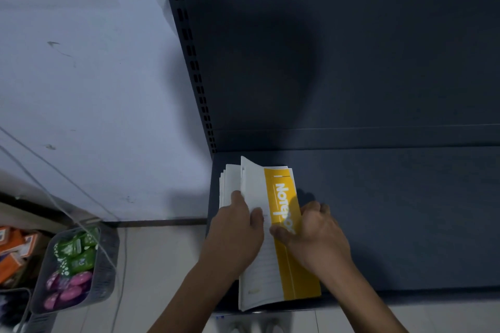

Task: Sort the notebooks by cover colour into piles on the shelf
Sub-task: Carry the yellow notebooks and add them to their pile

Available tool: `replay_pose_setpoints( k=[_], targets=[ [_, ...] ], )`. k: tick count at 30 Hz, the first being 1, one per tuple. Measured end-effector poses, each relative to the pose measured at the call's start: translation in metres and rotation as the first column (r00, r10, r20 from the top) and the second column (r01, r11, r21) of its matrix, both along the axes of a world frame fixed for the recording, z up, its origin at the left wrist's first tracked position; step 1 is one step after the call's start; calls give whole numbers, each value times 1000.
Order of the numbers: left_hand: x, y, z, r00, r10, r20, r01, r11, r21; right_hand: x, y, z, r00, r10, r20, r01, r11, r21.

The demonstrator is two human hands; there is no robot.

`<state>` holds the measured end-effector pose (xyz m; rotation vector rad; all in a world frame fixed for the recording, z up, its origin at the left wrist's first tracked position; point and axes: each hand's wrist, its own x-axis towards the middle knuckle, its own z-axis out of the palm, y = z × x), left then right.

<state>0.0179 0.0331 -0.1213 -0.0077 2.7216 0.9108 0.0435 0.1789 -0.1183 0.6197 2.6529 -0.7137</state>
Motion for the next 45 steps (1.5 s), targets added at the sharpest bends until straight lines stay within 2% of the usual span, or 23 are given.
replay_pose_setpoints(
  k=[4, 10, 12, 16, 19, 22, 28, 32, 37, 45],
  targets=[
    [-2, -5, -3, 992, 95, 77, -108, 978, 180, -2, 10, 4, 999, -25, 36, 29, 991, -128],
    [-5, -15, -11, 972, 219, 79, -233, 933, 274, -2, 11, 10, 993, -121, -8, 112, 935, -338],
    [-6, -17, -11, 963, 255, 88, -269, 907, 324, -1, 9, 15, 977, -211, -19, 179, 871, -458],
    [0, -13, -3, 945, 311, 100, -322, 835, 446, 2, 7, 16, 928, -361, 91, 306, 602, -738],
    [8, -3, 6, 947, 287, 146, -321, 799, 509, 6, 13, 20, 907, -411, 95, 326, 538, -777],
    [16, 11, 8, 971, 200, 128, -238, 828, 508, 15, 25, 29, 878, -472, 82, 354, 524, -775],
    [23, 53, 4, 997, -51, 61, 27, 941, 338, 56, 63, 51, 832, -550, 65, 418, 547, -725],
    [40, 89, 15, 975, -222, 20, 201, 916, 347, 90, 89, 60, 765, -643, 23, 472, 536, -700],
    [62, 141, 33, 941, -339, 14, 313, 882, 352, 131, 130, 75, 688, -725, -32, 472, 481, -739],
    [107, 281, 69, 899, -424, -114, 437, 845, 308, 194, 250, 83, 518, -849, -101, 509, 401, -761]
  ],
)
